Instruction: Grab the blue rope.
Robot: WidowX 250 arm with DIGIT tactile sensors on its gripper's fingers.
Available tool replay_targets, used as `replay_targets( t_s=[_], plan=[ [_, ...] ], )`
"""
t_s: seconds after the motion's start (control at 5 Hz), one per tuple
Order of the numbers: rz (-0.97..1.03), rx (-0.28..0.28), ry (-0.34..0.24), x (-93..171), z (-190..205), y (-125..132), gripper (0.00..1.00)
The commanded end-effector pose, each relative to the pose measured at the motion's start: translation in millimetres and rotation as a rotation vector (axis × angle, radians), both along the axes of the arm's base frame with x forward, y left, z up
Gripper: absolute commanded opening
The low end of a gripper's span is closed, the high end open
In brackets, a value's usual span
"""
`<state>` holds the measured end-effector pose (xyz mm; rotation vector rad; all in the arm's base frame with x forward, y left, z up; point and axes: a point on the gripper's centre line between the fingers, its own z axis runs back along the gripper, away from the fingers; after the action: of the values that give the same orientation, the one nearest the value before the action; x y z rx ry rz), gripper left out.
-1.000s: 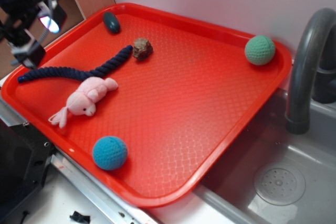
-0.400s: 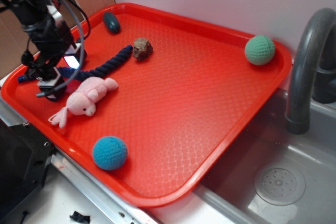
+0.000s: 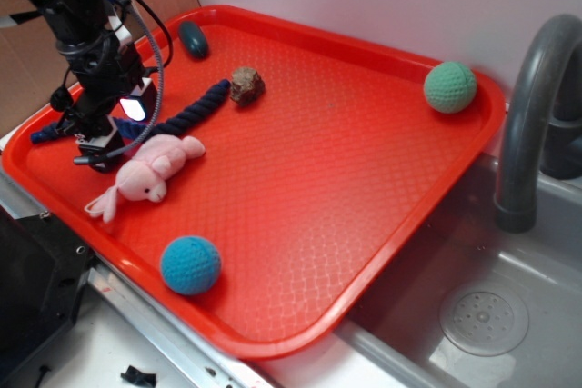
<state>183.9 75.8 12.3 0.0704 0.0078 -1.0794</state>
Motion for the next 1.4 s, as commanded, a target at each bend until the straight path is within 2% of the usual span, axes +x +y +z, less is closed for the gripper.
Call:
replay_targets(
  t_s=[0.0,0.2,0.4,0.6,0.8,1.0,1.2],
  plan=[
    [0.015,0.052,0.003,5,-2,-8,0.00],
    [0.041,0.034,-0.027,9,18,-8,0.00],
    [0.166,0.031,-0.114,12,52,-11,0.00],
    [0.410,0.178,-0.148,12,98,-14,0.00],
    [0.669,0.090,-0.175,5,139,-20,0.00],
    [0.926,0.013,-0.113,8,167,-40,0.00],
    [1.077,-0.101,-0.063,15,189,-69,0.00]
  ],
)
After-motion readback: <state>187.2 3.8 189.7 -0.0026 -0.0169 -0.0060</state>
